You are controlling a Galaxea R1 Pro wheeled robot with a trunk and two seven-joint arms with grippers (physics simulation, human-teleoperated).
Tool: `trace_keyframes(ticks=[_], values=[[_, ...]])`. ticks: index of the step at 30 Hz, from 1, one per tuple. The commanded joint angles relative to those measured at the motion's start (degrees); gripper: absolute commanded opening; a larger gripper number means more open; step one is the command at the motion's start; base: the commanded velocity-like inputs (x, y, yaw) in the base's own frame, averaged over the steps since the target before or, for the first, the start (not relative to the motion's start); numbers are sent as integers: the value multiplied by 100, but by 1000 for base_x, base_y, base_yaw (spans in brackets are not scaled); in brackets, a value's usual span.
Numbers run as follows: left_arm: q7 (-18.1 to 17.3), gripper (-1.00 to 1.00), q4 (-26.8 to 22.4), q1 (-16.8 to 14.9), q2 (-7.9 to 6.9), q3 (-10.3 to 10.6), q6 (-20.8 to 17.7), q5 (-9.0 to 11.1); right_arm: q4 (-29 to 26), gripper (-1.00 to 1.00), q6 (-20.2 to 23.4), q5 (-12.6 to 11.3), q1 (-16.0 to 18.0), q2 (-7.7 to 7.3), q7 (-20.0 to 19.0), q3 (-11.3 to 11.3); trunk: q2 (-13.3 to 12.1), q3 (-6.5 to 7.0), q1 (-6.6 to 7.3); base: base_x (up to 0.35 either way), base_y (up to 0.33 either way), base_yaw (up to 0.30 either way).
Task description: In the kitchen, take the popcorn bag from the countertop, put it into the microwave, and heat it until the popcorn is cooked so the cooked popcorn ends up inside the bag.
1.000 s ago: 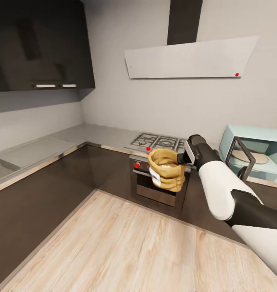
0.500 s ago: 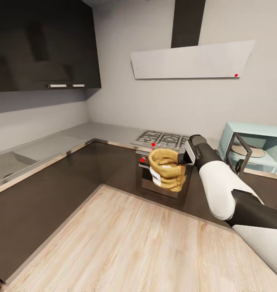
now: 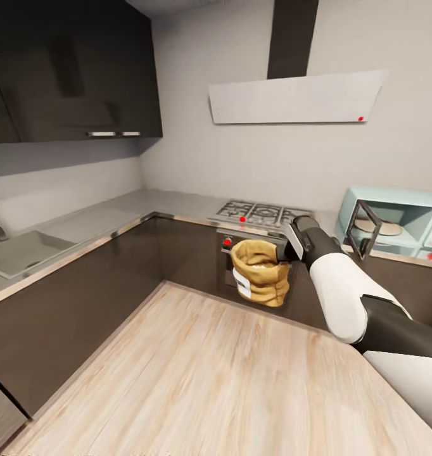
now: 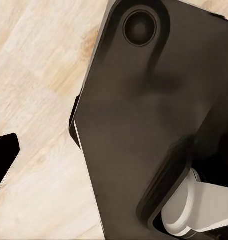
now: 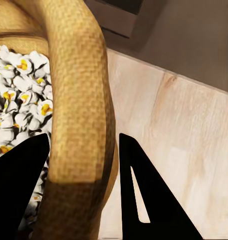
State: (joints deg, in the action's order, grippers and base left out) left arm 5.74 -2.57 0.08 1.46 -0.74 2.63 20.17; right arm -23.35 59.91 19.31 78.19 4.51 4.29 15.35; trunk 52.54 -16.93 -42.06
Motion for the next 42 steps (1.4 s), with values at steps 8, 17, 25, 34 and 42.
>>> trace_keyframes(ticks=[8,17,25,34,42], values=[[15,100,-7,2,-6,3,9,22,-3,-100,9,-6,7,6,52,43,6,-7,2,-187,63,-231],[15,100,-7,4,-6,4,9,22,-9,-100,9,-6,7,-2,54,45,6,-7,2,-2,0,-243],[17,100,-7,1,-6,4,9,22,-12,-100,9,-6,5,-119,52,38,6,-7,2,0,0,-243],[17,100,-7,1,-6,4,9,22,-12,-100,9,2,8,-126,51,38,6,-7,2,0,0,-243],[17,100,-7,1,-6,-4,9,22,-12,-100,9,5,5,-126,45,38,6,-7,2,0,0,-243]])
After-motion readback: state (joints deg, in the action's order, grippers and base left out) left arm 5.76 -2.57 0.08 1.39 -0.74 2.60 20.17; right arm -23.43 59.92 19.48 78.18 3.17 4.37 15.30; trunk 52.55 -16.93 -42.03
